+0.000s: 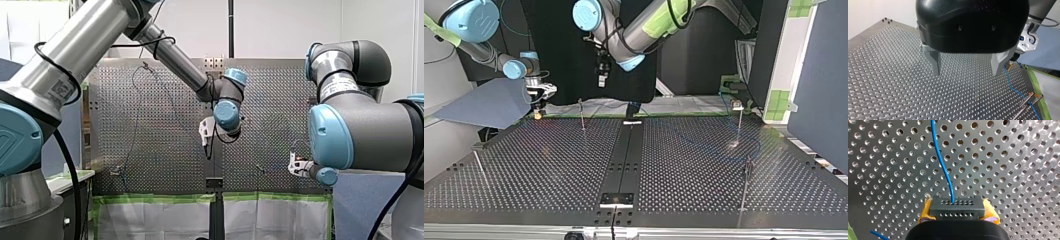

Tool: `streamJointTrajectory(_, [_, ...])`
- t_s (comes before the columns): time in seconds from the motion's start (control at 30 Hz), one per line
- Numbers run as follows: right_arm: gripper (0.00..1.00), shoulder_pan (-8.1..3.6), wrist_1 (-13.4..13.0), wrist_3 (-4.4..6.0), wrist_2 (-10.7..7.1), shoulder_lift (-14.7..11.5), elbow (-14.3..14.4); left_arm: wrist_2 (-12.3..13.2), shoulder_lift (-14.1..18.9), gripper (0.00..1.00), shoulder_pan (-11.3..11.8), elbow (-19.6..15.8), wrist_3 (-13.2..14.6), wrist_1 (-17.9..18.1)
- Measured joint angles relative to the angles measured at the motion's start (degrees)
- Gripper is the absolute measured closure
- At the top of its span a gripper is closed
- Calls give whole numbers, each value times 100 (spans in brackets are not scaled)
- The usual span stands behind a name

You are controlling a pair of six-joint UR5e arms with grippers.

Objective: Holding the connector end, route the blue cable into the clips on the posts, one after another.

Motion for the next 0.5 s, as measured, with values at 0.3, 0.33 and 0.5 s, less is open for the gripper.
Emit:
streamJointTrajectory(0.3, [100,7,26,-2,0,0,0,12,548,0,7,-549,11,-11])
streamJointTrajectory(0.33, [100,8,27,-2,0,0,0,14,616,0,7,-618,11,-10])
streamJointTrajectory(0.5, [100,8,16,-2,0,0,0,30,870,0,22,-871,1,96])
